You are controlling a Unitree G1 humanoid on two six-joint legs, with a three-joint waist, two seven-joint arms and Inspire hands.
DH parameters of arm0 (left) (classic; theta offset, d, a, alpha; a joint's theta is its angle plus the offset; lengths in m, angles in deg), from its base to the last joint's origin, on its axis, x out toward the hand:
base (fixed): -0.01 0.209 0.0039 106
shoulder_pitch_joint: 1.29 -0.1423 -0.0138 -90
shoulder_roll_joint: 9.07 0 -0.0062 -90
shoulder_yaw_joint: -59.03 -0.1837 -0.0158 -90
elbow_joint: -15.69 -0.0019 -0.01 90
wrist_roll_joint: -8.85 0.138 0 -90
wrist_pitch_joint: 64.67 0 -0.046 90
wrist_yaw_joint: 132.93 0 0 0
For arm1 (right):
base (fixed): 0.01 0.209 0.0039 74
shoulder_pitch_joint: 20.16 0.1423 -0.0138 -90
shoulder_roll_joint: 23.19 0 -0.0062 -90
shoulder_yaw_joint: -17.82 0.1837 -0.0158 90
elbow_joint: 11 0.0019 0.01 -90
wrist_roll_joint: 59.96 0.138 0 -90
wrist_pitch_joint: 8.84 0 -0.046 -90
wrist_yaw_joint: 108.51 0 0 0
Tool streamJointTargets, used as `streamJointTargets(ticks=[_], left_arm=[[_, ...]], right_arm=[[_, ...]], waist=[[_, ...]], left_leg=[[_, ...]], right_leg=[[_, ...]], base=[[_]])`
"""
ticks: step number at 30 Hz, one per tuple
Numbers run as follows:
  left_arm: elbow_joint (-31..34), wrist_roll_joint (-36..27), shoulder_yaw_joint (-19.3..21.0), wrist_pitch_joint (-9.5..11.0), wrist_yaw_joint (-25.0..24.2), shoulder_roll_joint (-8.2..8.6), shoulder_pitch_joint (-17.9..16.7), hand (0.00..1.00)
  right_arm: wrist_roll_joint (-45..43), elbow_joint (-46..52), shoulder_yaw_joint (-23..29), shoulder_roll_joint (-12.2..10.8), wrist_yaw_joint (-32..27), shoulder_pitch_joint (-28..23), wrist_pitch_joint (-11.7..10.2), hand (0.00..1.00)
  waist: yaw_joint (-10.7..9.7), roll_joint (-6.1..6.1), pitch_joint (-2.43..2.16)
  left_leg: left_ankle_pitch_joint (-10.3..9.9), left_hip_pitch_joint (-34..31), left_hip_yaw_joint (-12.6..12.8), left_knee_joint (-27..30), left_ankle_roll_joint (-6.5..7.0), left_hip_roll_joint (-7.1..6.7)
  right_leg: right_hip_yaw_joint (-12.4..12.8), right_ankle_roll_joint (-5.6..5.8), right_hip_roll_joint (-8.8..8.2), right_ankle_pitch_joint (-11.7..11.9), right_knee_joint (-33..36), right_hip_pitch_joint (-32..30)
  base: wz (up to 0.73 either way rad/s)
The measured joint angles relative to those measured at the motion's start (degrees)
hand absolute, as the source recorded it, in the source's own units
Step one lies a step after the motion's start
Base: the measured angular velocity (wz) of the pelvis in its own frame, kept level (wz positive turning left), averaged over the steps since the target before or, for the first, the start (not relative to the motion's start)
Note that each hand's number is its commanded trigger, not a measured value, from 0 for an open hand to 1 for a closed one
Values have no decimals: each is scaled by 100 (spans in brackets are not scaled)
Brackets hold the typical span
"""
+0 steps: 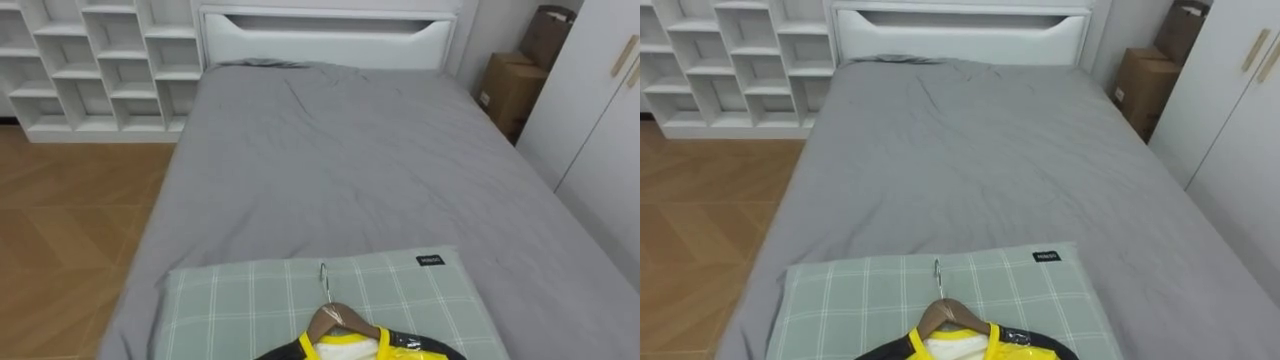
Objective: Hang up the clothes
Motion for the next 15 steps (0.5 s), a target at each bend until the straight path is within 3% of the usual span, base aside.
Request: streamJointTargets(ticks=[6,15], left_arm=[[-24,-9,102,-116,61,-4,-49,0],[441,-9,579,-90,783,0,-239,0]], right_arm=[[51,-25,-3,-4,-120,5,59,0],[220,-89,7,1,-168,31,151,0]], waist=[[8,11,-2],[12,41,-3]], left_leg=[[0,41,5,3,0,0],[0,148,-109,4,0,-1]], right_leg=[[9,0,2,0,-1,51],[-36,7,2,-6,-6,193]], base=[[0],[6]])
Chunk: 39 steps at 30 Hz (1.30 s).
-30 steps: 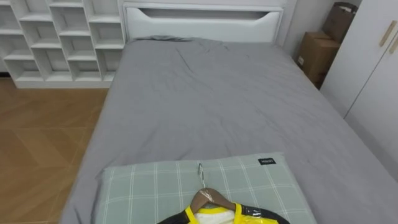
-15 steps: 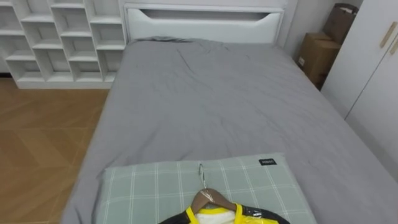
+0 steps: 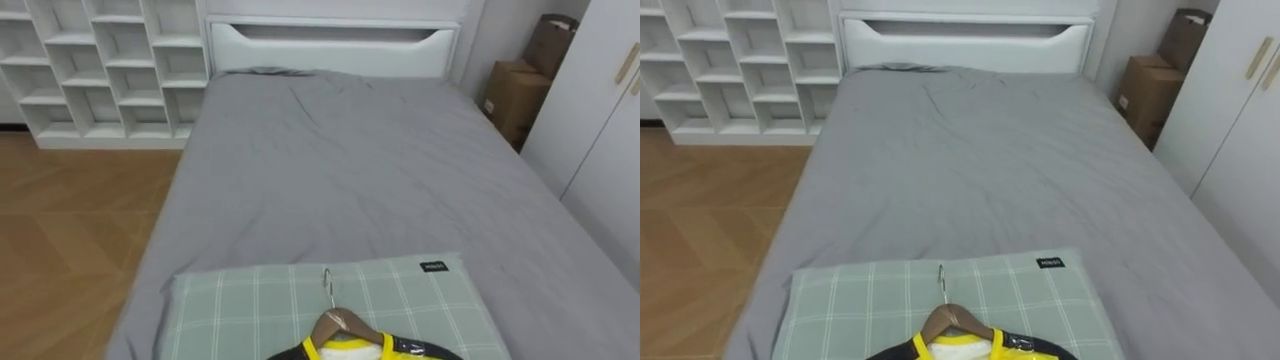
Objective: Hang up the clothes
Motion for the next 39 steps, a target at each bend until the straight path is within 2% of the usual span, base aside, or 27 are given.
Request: streamJointTargets(ticks=[5,13,18,21,24,27,33,39], left_arm=[[342,9,361,194,616,-7,-3,0],[424,111,384,441,1491,-16,-11,0],[429,265,365,551,1797,-17,-21,0],[802,479,244,576,2014,-30,-98,0],[1103,807,64,704,2206,-53,-28,0],[1112,1133,-84,879,2328,-76,133,0],[1778,1625,-401,898,2436,-112,160,0],[1944,2696,-529,928,2414,-171,253,0]], right_arm=[[0,-4,7,2,-35,-1,-35,0],[-30,-11,57,5,-95,-10,-133,0],[-75,-21,49,12,-63,-6,-177,0],[-69,-11,40,13,-60,-9,-200,0],[-53,-20,18,15,-66,-2,-272,0],[-56,-28,3,19,-80,-5,-350,0],[-76,-14,-7,34,-59,6,-379,0],[-480,-19,-13,68,16,71,-439,0]], waist=[[9,11,-3],[6,36,-6],[-11,34,-5],[-27,28,-8],[-55,28,-9],[-99,30,-12],[-170,34,-21],[-189,20,-27]], left_leg=[[0,32,-7,0,0,-7],[0,91,-11,0,0,-12],[0,88,-11,1,0,-13],[0,83,-27,7,0,-14],[1,68,-70,14,0,-18],[1,68,-77,10,1,-22],[2,90,-65,22,0,-19],[2,99,-36,23,0,-19]], right_leg=[[26,1,-3,-1,3,36],[41,4,-4,-3,-6,96],[41,4,-5,-3,-7,94],[35,4,-7,-3,-2,100],[35,7,-16,-5,5,101],[36,20,-20,-15,4,100],[42,20,-12,-15,2,101],[40,20,-12,-15,-5,98]], base=[[1],[0],[0],[3],[7],[2],[-1],[-2]])
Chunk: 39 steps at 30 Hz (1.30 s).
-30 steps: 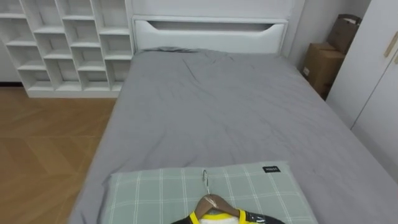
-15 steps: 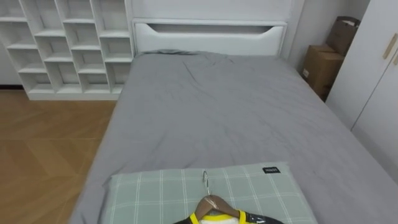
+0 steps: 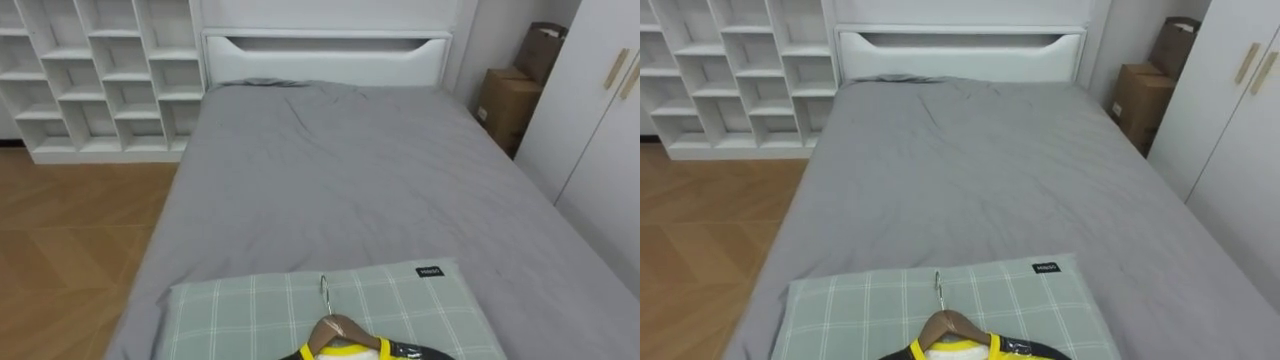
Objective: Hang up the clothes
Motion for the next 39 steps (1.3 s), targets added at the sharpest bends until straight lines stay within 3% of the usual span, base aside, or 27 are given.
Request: streamJointTargets(ticks=[3,10,23,36,39], left_arm=[[213,511,-226,1,-72,-88,3,0],[520,1173,-360,19,-85,-104,31,0],[676,1201,-691,-5,-244,-118,135,0],[1078,1408,-1024,-107,-378,-162,290,0],[1071,1423,-1140,-147,-409,-161,348,0]], right_arm=[[1,0,-11,38,43,-1,-1,0],[-21,-4,4,153,25,-1,-1,0],[8,-18,18,174,-11,49,2,0],[-35,3,6,183,-14,58,14,0],[-46,20,6,183,-12,62,14,0]], waist=[[0,6,2],[-62,75,-3],[-310,100,-18],[-327,95,-2],[-339,86,22]], left_leg=[[0,-14,-4,15,0,-2],[0,-41,6,13,0,0],[0,-65,10,-7,0,0],[0,-51,32,-16,-1,0],[0,-46,36,-17,-1,1]], right_leg=[[1,0,-2,0,1,-5],[9,0,0,0,2,-35],[20,0,3,0,1,-72],[52,0,2,0,2,-71],[54,0,2,0,2,-70]], base=[[0],[0],[0],[0],[0]])
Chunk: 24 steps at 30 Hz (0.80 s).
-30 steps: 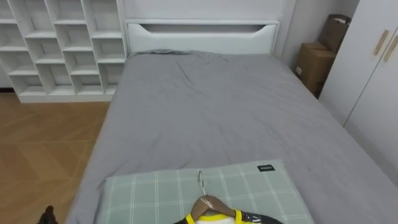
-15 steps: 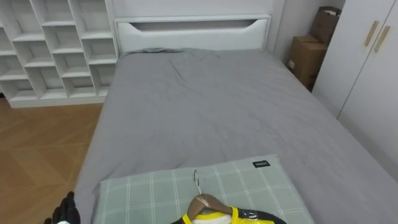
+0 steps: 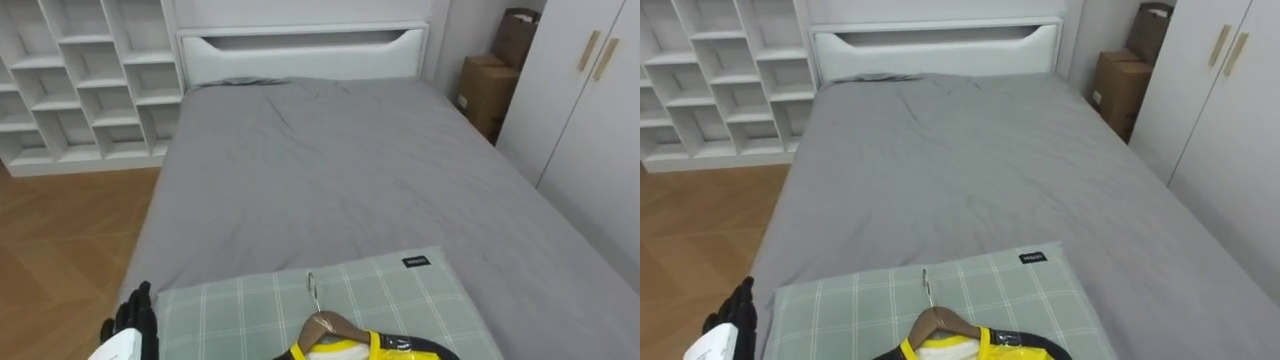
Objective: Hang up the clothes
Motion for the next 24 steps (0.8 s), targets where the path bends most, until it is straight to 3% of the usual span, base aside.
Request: streamJointTargets(ticks=[8,12,14,24], left_arm=[[45,255,-76,-35,-193,-1,22,0],[107,509,-239,-30,-193,-6,102,0],[107,508,-274,-27,-195,-5,136,0],[-14,493,-600,-30,-503,-13,444,0]], right_arm=[[11,-9,9,30,-70,-7,-18,0],[27,-9,2,82,-108,8,-24,0],[25,-20,2,94,-124,29,-30,0],[75,-3,-285,124,-180,112,-70,0]], waist=[[-31,2,23],[-123,28,2],[-156,60,-32],[-180,68,-25]], left_leg=[[0,-5,64,-20,0,0],[1,-131,126,-3,2,-4],[1,-167,154,-4,2,-4],[5,-212,172,6,-1,1]], right_leg=[[113,0,2,0,0,-36],[167,0,-5,1,16,-190],[211,-1,8,2,16,-243],[258,-1,5,2,20,-298]], base=[[-4],[-8],[-8],[0]])
